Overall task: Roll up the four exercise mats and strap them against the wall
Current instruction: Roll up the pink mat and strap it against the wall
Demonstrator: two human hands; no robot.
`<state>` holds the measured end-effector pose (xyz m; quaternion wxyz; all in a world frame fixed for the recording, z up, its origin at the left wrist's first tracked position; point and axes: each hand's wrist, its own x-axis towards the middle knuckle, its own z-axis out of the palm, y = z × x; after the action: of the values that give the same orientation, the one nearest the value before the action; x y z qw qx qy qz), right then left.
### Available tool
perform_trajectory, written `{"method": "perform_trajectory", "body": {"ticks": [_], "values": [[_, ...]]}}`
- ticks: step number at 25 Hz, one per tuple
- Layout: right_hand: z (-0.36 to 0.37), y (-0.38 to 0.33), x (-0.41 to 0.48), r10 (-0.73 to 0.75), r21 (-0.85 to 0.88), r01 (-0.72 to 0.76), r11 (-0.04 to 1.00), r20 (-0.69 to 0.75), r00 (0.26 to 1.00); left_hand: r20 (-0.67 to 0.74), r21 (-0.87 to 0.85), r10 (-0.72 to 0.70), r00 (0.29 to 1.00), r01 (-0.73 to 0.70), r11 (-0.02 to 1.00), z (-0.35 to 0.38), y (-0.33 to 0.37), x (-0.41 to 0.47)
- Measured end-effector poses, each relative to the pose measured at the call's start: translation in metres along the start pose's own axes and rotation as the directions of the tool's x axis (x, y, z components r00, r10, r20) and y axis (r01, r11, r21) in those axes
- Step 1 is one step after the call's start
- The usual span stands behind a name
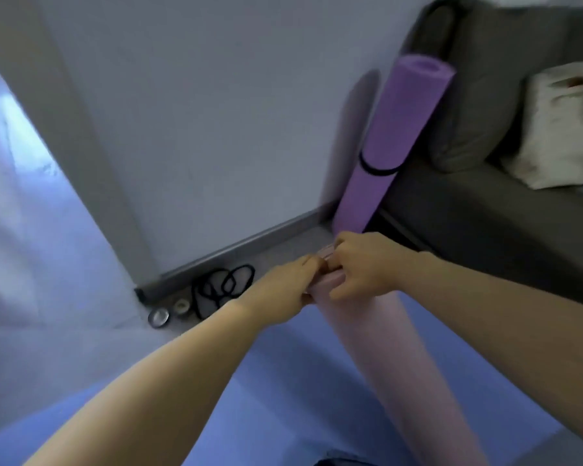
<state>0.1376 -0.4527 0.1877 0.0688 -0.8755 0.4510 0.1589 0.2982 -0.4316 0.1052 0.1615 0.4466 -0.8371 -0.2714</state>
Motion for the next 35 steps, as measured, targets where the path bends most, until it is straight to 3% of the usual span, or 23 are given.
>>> {"method": "perform_trajectory", "body": {"ticks": [6, 11, 13, 16, 18, 21, 23, 26, 31, 33, 35], "values": [[0.075, 0.001, 0.099, -0.145, 0.046, 0.14, 0.989, 0.14, 0.979, -0.008, -0.085, -0.246, 0.969, 0.244, 0.966, 0.058, -0.085, -0.004], [0.128, -0.005, 0.162, -0.145, 0.217, 0.106, 0.97, 0.174, 0.974, 0.011, -0.083, -0.406, 0.914, 0.405, 0.911, 0.088, -0.145, -0.008], [0.144, -0.003, 0.18, -0.114, 0.253, 0.076, 0.964, 0.136, 0.984, 0.056, -0.067, -0.533, 0.844, 0.536, 0.842, 0.105, -0.181, -0.019], [0.154, 0.001, 0.19, -0.104, 0.245, 0.067, 0.967, 0.14, 0.985, 0.182, 0.016, -0.719, 0.67, 0.729, 0.684, 0.126, -0.229, -0.037], [0.161, -0.003, 0.195, -0.124, 0.264, 0.09, 0.96, 0.113, 0.986, 0.214, 0.069, -0.757, 0.618, 0.763, 0.642, 0.137, -0.252, -0.041], [0.177, -0.012, 0.203, -0.127, 0.304, 0.089, 0.948, 0.106, 0.986, 0.29, 0.196, -0.742, 0.605, 0.721, 0.664, 0.153, -0.275, -0.035], [0.184, -0.018, 0.204, -0.118, 0.34, 0.08, 0.937, 0.095, 0.988, 0.368, 0.262, -0.742, 0.56, 0.703, 0.661, 0.162, -0.287, -0.034], [0.189, -0.029, 0.202, -0.13, 0.342, 0.074, 0.937, 0.145, 0.981, 0.399, 0.303, -0.761, 0.512, 0.709, 0.637, 0.175, -0.305, -0.034], [0.192, -0.032, 0.2, -0.155, 0.35, 0.099, 0.932, 0.137, 0.978, 0.329, 0.299, -0.771, 0.545, 0.714, 0.633, 0.178, -0.323, -0.037], [0.19, -0.031, 0.196, -0.166, 0.347, 0.114, 0.931, 0.124, 0.978, 0.262, 0.223, -0.763, 0.591, 0.732, 0.644, 0.173, -0.32, -0.038], [0.186, -0.03, 0.188, -0.172, 0.356, 0.124, 0.926, 0.106, 0.979, 0.123, 0.083, -0.712, 0.691, 0.708, 0.702, 0.159, -0.298, -0.033]]}}
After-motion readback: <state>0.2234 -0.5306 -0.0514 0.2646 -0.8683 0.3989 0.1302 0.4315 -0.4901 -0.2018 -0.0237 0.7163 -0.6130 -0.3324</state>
